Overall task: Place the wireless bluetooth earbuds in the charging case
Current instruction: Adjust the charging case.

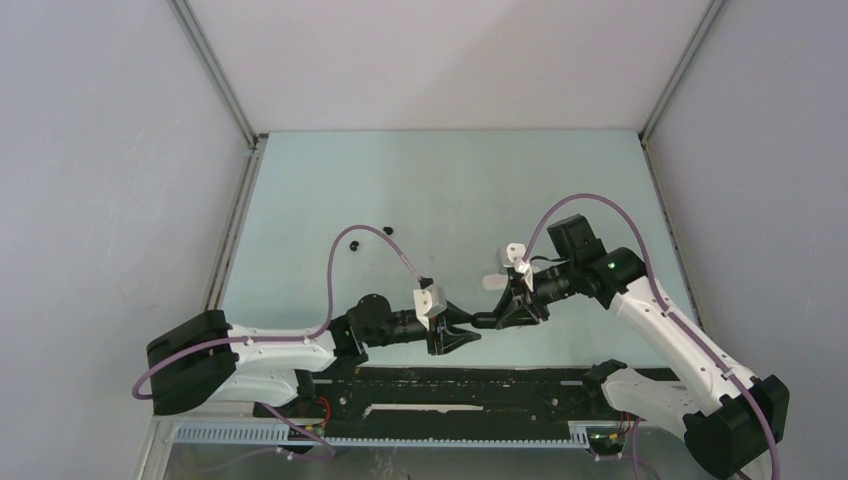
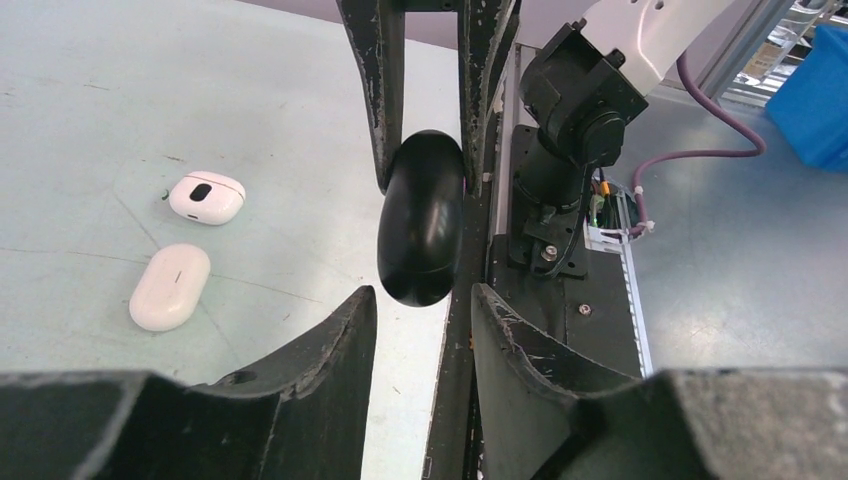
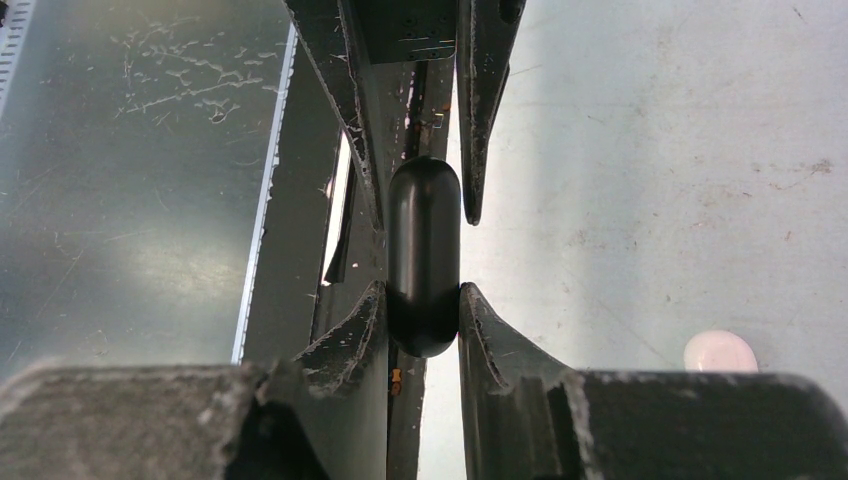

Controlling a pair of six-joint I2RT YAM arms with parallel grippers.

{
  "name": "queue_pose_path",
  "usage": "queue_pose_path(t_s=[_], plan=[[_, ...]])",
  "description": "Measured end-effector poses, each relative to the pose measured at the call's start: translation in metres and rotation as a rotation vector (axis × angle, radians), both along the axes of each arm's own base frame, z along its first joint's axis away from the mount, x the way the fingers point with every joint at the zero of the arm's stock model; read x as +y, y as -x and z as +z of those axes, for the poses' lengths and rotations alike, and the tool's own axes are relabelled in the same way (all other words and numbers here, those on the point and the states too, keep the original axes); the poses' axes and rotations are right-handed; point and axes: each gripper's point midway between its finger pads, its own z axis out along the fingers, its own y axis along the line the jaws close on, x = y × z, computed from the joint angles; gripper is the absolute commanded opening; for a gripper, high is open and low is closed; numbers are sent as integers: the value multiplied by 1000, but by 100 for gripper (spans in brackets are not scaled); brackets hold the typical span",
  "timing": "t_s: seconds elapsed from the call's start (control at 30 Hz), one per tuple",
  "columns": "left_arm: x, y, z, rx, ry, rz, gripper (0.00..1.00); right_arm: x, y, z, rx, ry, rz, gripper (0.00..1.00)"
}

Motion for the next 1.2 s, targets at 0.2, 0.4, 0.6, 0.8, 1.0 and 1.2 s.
queue_pose_path(t_s=[0.2, 0.4, 0.6, 0.8, 1.0, 1.2], plan=[[0, -3, 0, 3, 1, 19, 51, 0, 0, 0, 0, 0, 0, 9], [1, -5, 0, 10, 2, 32, 51, 0, 0, 0, 1, 1, 0, 9], [1, -8, 1, 11, 6, 42, 51, 0, 0, -1, 6, 3, 0, 9], [0, -6, 8, 14, 32, 27, 49, 0, 0, -2, 10, 6, 2, 9], [-6, -4, 13, 15, 46, 3, 47, 1, 0, -3, 15, 8, 2, 9], [-7, -4, 14, 15, 49, 0, 49, 1, -1, -3, 16, 8, 1, 8]])
